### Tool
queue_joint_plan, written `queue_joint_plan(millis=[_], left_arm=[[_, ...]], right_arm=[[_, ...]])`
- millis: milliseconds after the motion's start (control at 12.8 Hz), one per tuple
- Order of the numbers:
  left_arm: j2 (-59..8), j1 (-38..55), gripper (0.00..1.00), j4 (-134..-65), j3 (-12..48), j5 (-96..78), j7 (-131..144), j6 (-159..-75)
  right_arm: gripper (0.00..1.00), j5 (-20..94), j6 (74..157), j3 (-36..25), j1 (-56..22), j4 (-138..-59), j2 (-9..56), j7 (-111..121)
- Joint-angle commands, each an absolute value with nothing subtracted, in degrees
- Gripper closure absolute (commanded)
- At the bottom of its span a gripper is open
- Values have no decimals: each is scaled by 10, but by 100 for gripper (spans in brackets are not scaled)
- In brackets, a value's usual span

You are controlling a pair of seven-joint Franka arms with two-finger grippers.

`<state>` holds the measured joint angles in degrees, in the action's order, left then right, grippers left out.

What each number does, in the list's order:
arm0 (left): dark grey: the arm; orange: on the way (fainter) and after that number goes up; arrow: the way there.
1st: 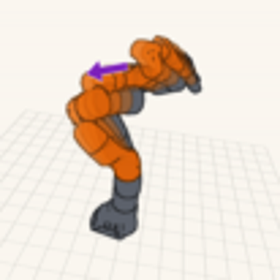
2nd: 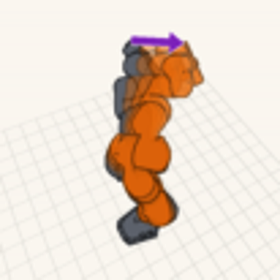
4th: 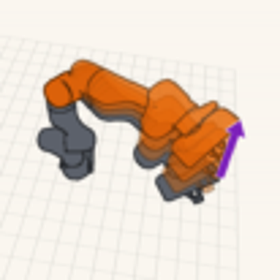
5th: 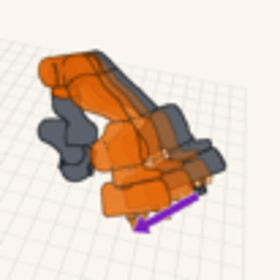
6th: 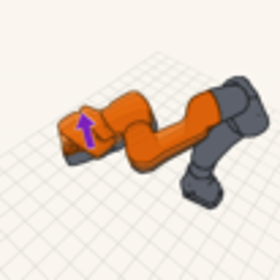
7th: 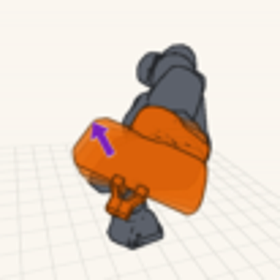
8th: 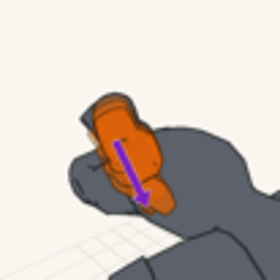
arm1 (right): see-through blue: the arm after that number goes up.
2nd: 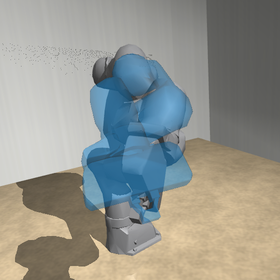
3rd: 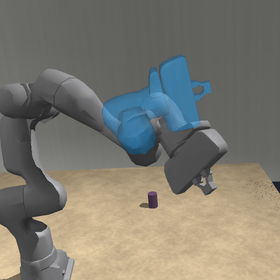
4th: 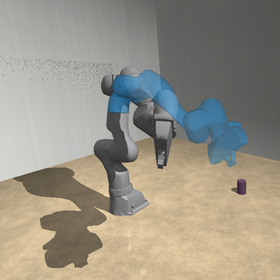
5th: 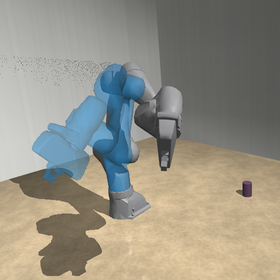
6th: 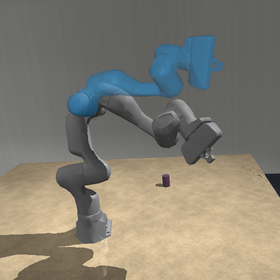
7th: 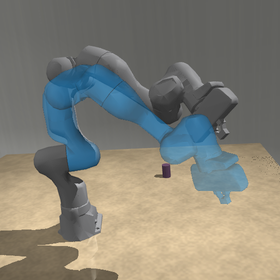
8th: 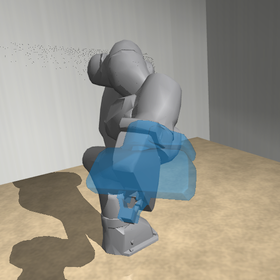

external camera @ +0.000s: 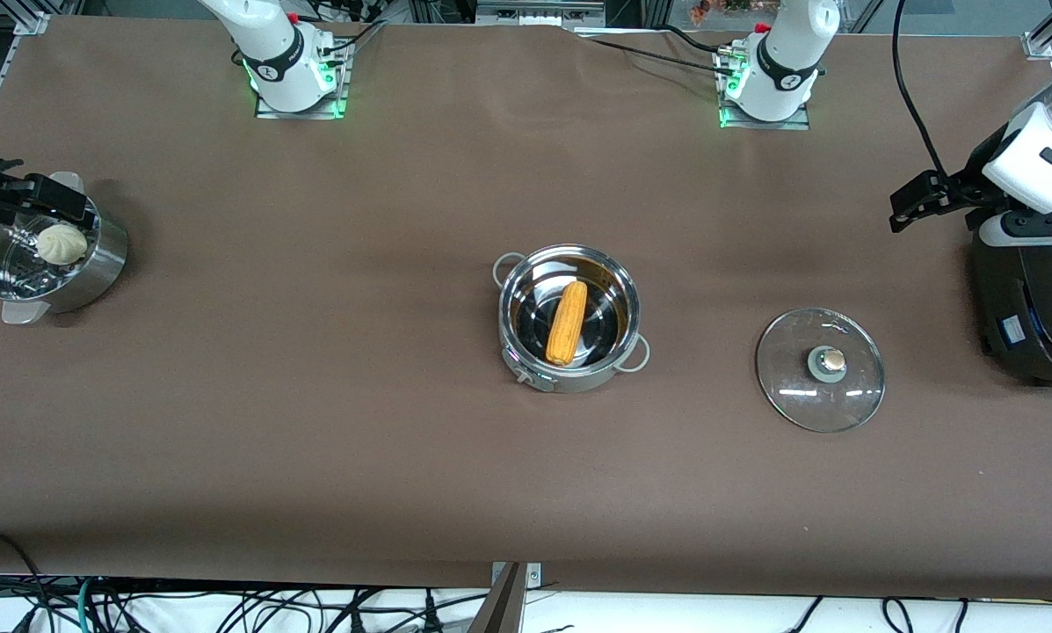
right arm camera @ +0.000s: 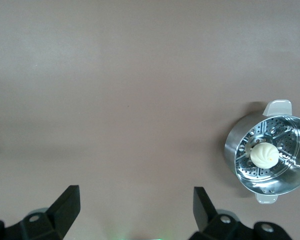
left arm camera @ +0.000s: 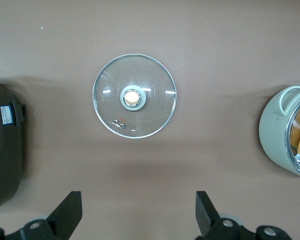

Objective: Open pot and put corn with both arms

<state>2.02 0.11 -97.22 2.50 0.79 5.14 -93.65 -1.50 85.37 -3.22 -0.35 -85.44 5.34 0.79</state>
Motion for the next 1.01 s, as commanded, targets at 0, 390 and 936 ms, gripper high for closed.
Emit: queue_joint_plan(millis=[0,390,936], left_arm=[[18,-1,0,-960,27,13,48,-925],[18,-1,0,-959,27,13,48,-925],[18,-1,0,-959,27,13,49,-925]], right_arm=[[0,-17,853,-29,-4,-869,50,17],[0,-17,862,-28,-14,-868,58,11],[0,-18,862,-27,-21,-864,62,9]])
